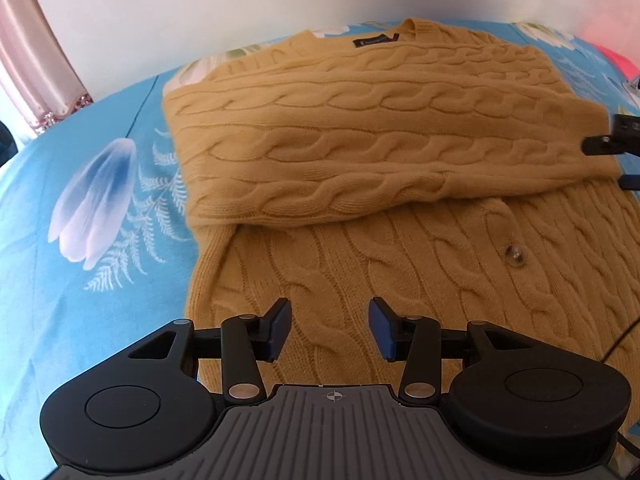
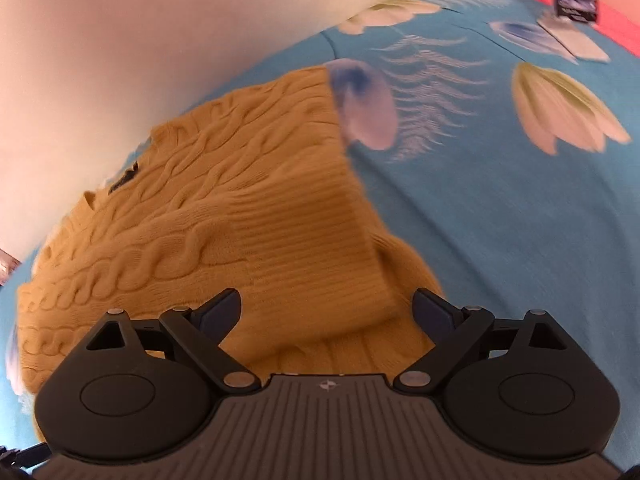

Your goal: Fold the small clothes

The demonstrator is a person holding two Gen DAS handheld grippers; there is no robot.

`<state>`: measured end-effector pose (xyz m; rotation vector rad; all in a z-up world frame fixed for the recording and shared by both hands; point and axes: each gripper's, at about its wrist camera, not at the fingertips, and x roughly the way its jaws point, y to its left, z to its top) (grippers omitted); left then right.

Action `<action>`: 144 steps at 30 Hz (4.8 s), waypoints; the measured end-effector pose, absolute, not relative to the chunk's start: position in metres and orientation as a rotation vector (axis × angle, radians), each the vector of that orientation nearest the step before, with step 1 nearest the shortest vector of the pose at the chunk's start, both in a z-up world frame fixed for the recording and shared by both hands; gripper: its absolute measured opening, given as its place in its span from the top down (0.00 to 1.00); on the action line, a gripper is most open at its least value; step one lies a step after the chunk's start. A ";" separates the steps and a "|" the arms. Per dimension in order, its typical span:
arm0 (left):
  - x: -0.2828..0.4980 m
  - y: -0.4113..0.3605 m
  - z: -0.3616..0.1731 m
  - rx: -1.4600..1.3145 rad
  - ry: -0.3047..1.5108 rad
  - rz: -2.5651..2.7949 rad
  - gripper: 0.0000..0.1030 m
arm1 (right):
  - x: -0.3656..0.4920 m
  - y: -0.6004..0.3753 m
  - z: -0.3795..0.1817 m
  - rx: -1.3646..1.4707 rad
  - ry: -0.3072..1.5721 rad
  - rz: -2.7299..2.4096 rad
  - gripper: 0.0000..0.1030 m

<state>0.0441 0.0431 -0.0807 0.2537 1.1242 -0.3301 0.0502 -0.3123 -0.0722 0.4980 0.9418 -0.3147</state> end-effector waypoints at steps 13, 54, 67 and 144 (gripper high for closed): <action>0.040 0.049 -0.083 0.232 1.156 -0.300 0.00 | 0.065 -0.314 -0.060 0.424 0.909 -0.285 0.20; 0.141 0.022 -0.098 0.227 0.950 0.036 0.02 | 0.173 -0.227 0.142 0.195 0.545 0.299 0.94; 0.053 0.023 -0.108 0.375 1.029 -0.082 0.00 | 0.174 -0.331 -0.064 0.192 0.954 -0.122 0.88; -0.012 0.064 -0.089 0.386 1.276 0.053 0.00 | -0.034 -0.309 -0.073 0.363 1.274 0.014 0.11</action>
